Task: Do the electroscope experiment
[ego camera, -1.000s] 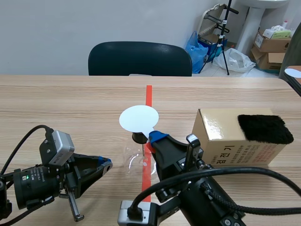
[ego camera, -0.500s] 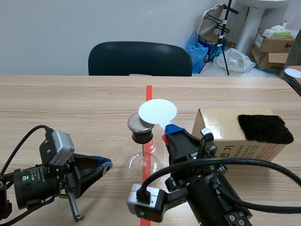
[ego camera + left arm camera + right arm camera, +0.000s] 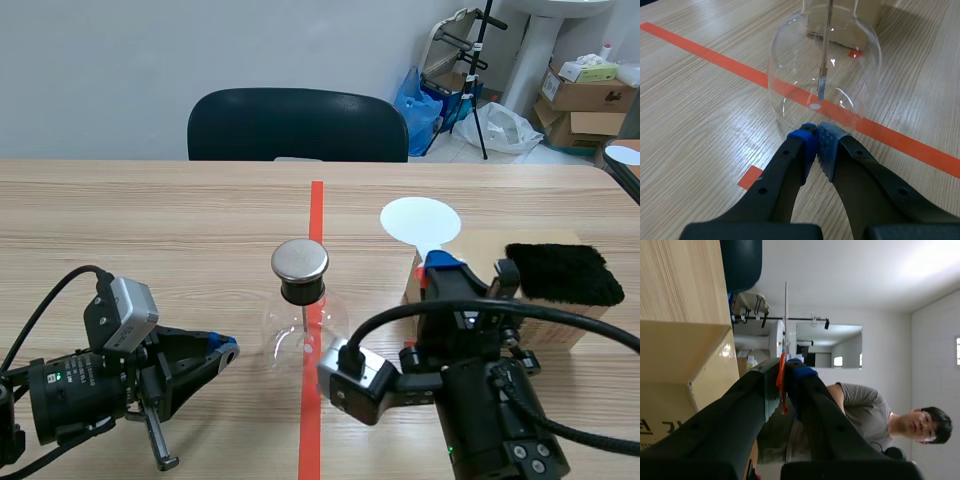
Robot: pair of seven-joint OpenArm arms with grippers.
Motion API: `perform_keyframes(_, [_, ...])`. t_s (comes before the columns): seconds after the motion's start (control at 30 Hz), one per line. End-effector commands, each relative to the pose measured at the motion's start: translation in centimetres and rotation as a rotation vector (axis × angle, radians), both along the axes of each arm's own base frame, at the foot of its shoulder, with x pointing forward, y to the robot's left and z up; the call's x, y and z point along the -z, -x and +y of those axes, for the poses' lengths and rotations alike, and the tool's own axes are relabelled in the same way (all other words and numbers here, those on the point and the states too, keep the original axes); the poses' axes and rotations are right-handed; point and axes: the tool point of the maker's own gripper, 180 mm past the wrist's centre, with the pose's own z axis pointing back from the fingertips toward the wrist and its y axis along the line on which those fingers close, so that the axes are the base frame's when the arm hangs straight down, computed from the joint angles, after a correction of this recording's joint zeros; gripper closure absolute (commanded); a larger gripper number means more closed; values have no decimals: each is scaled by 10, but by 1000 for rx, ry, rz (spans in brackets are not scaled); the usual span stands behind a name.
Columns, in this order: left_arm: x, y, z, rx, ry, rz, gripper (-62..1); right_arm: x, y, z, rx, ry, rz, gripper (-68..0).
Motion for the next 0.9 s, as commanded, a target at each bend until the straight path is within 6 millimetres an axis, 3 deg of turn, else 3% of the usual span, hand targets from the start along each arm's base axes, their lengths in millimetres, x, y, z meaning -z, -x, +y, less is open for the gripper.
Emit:
perform_keyframes(0.0, [-11,-5,-3,-5,36,-27,-32,-8,-5,-4,28,-15,-29,-10])
perform_keyframes(0.27, [-11,-5,-3,-5,36,-27,-32,-8,-7,-17,100,-19,-30,-10])
perform_keyframes(0.87, [-11,-5,-3,-5,36,-27,-32,-8,-7,-17,99,-19,-30,-10])
